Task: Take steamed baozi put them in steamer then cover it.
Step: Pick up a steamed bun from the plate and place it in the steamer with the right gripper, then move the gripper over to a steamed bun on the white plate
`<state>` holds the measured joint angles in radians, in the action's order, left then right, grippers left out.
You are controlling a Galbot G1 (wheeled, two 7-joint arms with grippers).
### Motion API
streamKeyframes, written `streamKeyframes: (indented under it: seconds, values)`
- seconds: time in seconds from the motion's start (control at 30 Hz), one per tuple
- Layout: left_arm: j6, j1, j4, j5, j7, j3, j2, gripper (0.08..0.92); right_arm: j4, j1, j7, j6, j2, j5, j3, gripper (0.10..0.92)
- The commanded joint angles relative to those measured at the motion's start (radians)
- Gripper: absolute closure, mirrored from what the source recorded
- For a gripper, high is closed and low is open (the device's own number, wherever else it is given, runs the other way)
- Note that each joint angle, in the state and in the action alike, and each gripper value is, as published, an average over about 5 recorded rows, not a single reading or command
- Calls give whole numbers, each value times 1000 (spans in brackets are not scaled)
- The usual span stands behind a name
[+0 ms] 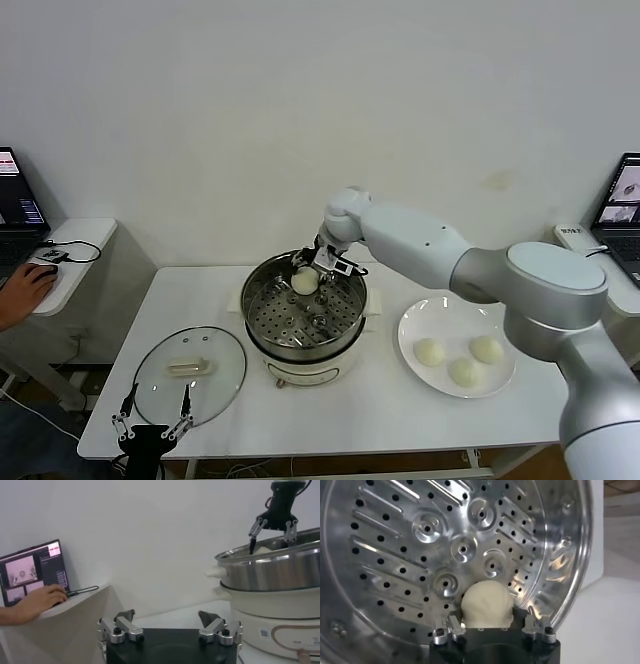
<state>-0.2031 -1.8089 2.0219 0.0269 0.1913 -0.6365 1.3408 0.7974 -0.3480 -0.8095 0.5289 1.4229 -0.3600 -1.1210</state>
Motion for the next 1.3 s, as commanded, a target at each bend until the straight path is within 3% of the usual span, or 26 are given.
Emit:
streamKeyframes:
  seconds: [0.03,0.13,0.33,0.6,1.0,1.3]
  values:
    - [1,-1,0,1,0,-1,0,177,-41,19,25,40,16,-41,21,223]
    - [1,-1,0,1,1,-2,-1,177,13,-14,6,-23,-9,79,-1,205]
    - [53,-5,9,-16,12,5,-6,177,320,-182,-126,-530,-154,435,-63,203]
    - [141,-1,39,-29,17,11,-16,177,602,-288,-196,-851,-422,568,-81,203]
    - [154,19,20,-26,7,13,-41,177,762,-163,-170,-923,-824,509,-11,202]
    - [155,27,-2,-17,3,12,-53,177,725,147,-175,-857,-904,343,164,202]
